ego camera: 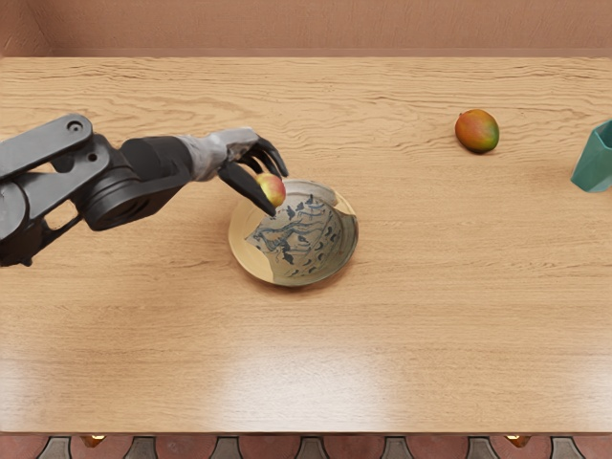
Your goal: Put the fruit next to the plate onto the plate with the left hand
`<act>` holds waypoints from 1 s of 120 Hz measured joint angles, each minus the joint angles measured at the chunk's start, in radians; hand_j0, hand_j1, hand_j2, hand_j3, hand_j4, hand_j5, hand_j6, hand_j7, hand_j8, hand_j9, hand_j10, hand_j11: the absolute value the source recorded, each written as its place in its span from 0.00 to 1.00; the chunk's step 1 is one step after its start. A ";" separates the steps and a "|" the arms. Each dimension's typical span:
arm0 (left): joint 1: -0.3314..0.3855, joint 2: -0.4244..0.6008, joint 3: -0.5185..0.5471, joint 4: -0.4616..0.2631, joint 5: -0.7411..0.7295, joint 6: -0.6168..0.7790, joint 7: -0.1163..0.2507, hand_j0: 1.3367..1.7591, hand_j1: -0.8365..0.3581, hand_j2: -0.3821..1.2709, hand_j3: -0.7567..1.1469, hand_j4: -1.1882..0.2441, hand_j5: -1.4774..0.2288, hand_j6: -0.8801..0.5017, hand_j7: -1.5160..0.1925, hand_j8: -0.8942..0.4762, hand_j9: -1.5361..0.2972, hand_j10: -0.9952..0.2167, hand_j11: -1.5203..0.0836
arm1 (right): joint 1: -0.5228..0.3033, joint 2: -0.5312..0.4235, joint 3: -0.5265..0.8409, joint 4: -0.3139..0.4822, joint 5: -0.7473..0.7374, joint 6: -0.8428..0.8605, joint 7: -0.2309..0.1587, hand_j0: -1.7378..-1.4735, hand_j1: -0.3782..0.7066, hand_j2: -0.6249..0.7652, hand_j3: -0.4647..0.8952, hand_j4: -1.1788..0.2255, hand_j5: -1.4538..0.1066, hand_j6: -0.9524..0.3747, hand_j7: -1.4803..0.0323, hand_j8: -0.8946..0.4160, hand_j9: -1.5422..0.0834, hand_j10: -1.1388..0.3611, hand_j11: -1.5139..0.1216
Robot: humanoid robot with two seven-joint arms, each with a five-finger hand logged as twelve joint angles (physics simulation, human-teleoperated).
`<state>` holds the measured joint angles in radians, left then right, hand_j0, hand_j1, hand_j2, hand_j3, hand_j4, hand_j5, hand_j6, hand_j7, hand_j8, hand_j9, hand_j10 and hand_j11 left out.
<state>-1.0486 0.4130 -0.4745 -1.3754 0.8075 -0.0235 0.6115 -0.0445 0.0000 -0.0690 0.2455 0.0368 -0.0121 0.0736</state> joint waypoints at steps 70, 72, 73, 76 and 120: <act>-0.021 0.070 -0.070 0.011 -0.166 -0.361 -0.001 0.76 0.88 0.27 0.40 0.73 0.75 0.55 0.77 0.57 0.73 0.70 0.83 | 0.000 0.000 0.000 0.000 0.000 0.000 0.000 0.30 0.04 0.45 0.34 0.83 0.92 0.71 0.97 0.67 0.94 0.75 0.92; -0.017 0.086 -0.085 0.011 -0.192 -0.389 -0.001 0.76 0.88 0.27 0.40 0.74 0.76 0.55 0.78 0.57 0.74 0.71 0.84 | 0.000 0.000 0.000 0.000 0.000 0.000 0.000 0.30 0.04 0.45 0.34 0.83 0.92 0.71 0.97 0.67 0.94 0.75 0.92; -0.014 0.095 -0.092 0.011 -0.207 -0.404 -0.001 0.76 0.89 0.26 0.40 0.74 0.76 0.56 0.78 0.58 0.74 0.71 0.84 | 0.000 0.000 0.000 0.000 0.000 0.000 0.000 0.30 0.04 0.45 0.34 0.83 0.92 0.71 0.97 0.67 0.94 0.75 0.92; -0.011 0.119 -0.111 0.011 -0.256 -0.444 -0.001 0.76 0.90 0.26 0.40 0.75 0.77 0.57 0.79 0.58 0.75 0.72 0.85 | 0.000 0.000 0.000 0.000 0.000 0.000 0.000 0.30 0.04 0.45 0.34 0.83 0.92 0.71 0.97 0.67 0.94 0.75 0.92; 0.210 0.368 -0.179 0.111 -0.856 -0.584 -0.001 0.76 0.97 0.24 0.40 0.81 0.85 0.62 0.87 0.64 0.82 0.80 0.93 | 0.000 0.000 0.000 0.000 0.000 0.000 0.000 0.30 0.04 0.45 0.34 0.83 0.92 0.71 0.97 0.67 0.94 0.75 0.92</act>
<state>-0.8384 0.7813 -0.6540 -1.2644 -0.0483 -0.6070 0.6109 -0.0445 0.0000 -0.0690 0.2454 0.0368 -0.0121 0.0736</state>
